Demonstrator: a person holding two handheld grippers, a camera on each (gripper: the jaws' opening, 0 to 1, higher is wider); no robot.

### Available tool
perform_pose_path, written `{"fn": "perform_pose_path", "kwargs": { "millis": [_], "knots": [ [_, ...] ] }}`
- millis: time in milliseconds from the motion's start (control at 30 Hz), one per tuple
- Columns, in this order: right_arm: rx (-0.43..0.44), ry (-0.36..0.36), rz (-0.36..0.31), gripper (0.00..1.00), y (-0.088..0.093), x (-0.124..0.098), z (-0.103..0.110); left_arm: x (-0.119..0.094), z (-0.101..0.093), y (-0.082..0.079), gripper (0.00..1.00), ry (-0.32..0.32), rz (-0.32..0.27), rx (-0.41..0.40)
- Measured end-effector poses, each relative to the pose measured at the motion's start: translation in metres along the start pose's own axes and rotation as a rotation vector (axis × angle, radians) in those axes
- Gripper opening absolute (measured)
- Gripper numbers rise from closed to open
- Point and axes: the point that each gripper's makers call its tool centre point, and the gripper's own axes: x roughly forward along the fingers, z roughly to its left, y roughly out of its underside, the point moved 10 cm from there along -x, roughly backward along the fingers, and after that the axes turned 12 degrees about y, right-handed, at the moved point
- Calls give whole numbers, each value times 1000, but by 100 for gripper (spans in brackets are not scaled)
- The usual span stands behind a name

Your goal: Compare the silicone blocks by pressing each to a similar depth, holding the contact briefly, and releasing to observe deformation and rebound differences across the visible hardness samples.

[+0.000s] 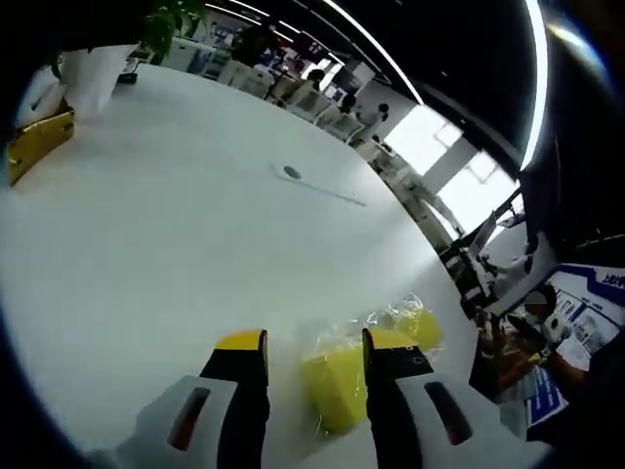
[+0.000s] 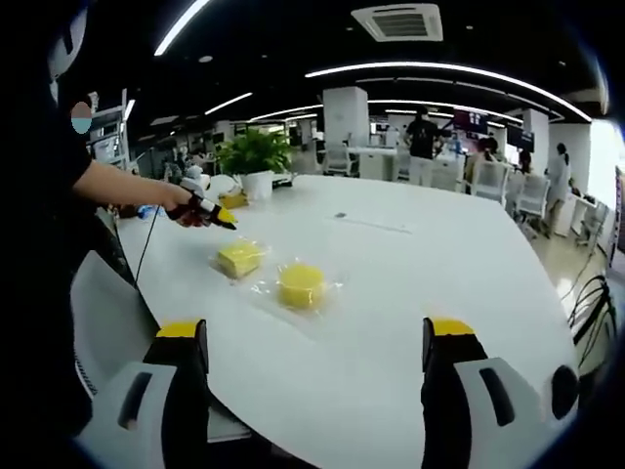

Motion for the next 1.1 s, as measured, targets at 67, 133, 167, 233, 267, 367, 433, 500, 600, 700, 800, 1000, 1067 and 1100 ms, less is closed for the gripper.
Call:
{"fn": "perform_pose_path", "kwargs": {
  "millis": [67,133,167,233,267,367,433,500,600,700,800,1000,1067,1100],
  "knots": [
    [2,0,-1,84,-1,0,0,6,3,1,37,2,5,-13],
    [-1,1,5,84,-2,0,0,12,7,3,37,-3,16,-16],
    [1,1,7,83,-2,-1,0,14,9,4,38,-15,27,-6],
    [0,13,7,84,-2,-1,-1,17,12,7,38,-17,40,0],
    [-9,32,4,87,-2,-2,-3,19,12,8,38,1,44,-9],
    [0,36,7,86,-2,-4,-5,24,13,12,36,62,32,-77],
    [19,46,5,86,-2,-6,-8,25,17,14,35,46,28,-91],
    [34,53,3,86,-2,-8,-9,26,20,16,33,49,24,-92],
    [48,65,5,85,-1,-10,-11,30,18,19,28,115,-42,-193],
    [35,72,18,85,1,-12,-12,31,19,23,17,155,-83,-273],
    [38,73,19,84,1,-12,-12,30,25,26,11,142,-101,-287],
    [33,71,23,84,0,-11,-10,29,25,32,9,165,-154,-334],
    [34,69,26,84,0,-10,-11,28,25,32,8,178,-160,-333],
    [34,68,27,84,0,-10,-11,27,23,33,8,180,-160,-333]
  ]
}}
